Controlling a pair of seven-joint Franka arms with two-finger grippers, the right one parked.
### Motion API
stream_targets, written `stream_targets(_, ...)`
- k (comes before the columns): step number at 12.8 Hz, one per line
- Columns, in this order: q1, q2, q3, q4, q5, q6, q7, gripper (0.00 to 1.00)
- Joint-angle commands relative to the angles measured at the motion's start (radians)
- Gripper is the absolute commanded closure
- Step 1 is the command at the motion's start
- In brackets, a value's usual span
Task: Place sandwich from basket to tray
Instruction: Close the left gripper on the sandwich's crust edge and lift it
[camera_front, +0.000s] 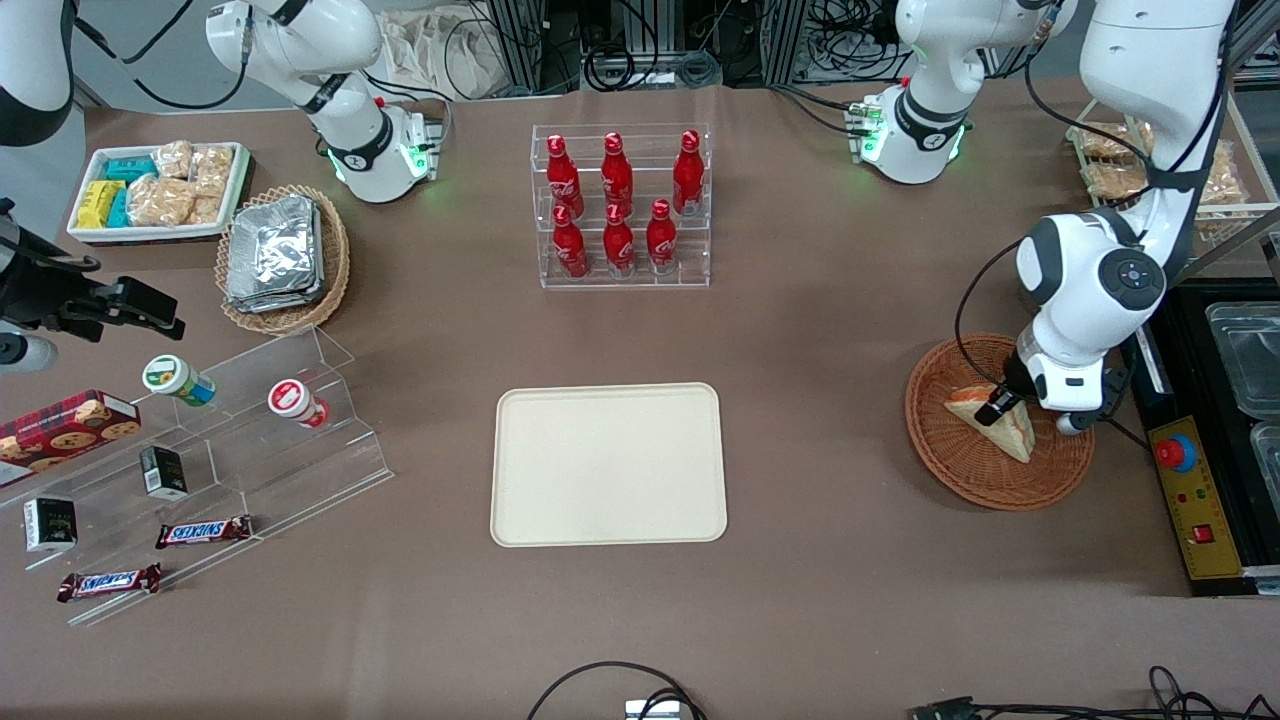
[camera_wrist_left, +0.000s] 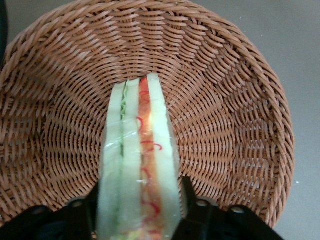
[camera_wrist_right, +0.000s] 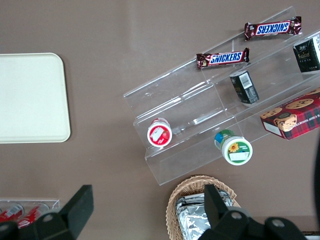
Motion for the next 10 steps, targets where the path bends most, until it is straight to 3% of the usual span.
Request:
stream_targets(1,-0.006,-0.017,0.004,-0.014,0.017,0.018,-0.005,0.79)
stream_targets(4,-0.002,-0.05,0.004,-0.009,0.017,-0.029,0.087,0.8)
stream_targets(10,-0.006,-0.205,0.001,0.059,0.015,-0.26,0.471,0.83)
